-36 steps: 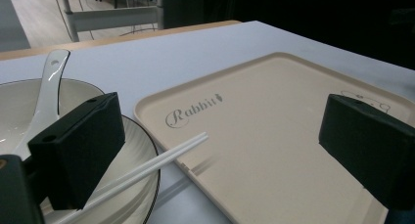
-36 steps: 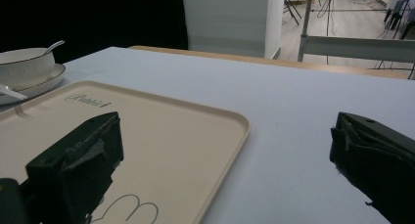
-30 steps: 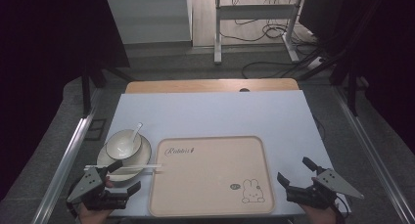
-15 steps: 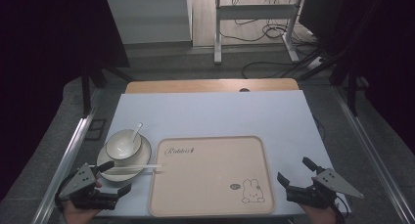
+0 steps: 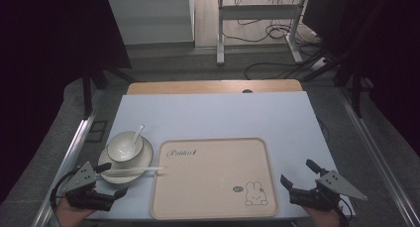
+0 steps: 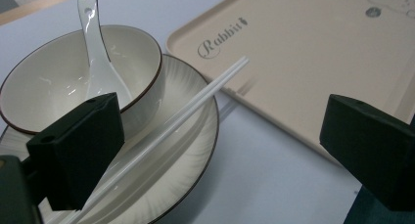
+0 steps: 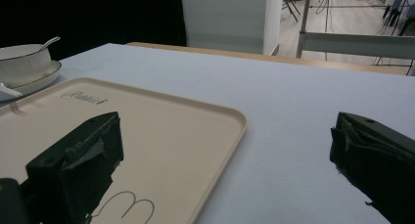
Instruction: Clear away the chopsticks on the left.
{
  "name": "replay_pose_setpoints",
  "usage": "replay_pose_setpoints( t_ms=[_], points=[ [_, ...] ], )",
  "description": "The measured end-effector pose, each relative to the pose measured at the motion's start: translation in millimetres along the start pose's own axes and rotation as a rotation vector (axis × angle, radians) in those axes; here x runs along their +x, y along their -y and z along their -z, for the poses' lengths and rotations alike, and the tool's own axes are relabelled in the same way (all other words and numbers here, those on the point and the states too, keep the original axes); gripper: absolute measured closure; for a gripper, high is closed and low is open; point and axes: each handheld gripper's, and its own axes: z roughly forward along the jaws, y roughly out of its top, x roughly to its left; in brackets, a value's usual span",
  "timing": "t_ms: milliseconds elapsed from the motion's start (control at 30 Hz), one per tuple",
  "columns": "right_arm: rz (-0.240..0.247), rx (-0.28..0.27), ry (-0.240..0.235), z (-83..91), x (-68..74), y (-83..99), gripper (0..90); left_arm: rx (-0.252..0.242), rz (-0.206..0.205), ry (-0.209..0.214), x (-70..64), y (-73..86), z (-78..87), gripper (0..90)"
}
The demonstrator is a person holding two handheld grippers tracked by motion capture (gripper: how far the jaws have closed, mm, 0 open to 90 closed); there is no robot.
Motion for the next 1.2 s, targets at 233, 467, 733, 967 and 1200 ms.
replay_pose_setpoints(
  t_ms=[233,467,733,967,1200],
  points=[
    [0.000,0.006,0.004,-1.1,-0.9,0.9,0.0,0.065,-0.023,0.010,10.0,-2.7,0.9,3.3],
    [-0.001,0.006,0.005,-1.0,-1.0,1.1,0.0,0.146,-0.052,0.030,16.4,-4.2,-0.5,3.5],
    [-0.005,0.006,0.010,-0.7,-2.0,2.0,0.0,0.222,-0.068,0.057,20.9,-6.1,-6.1,4.9],
    [0.002,0.015,0.016,-1.2,-0.7,2.1,0.0,0.301,-0.067,0.109,25.4,-13.5,-12.7,5.1],
    [0.002,0.011,0.022,0.2,-0.8,1.4,0.0,0.366,-0.056,0.122,31.5,-13.2,-18.9,5.5]
  ],
)
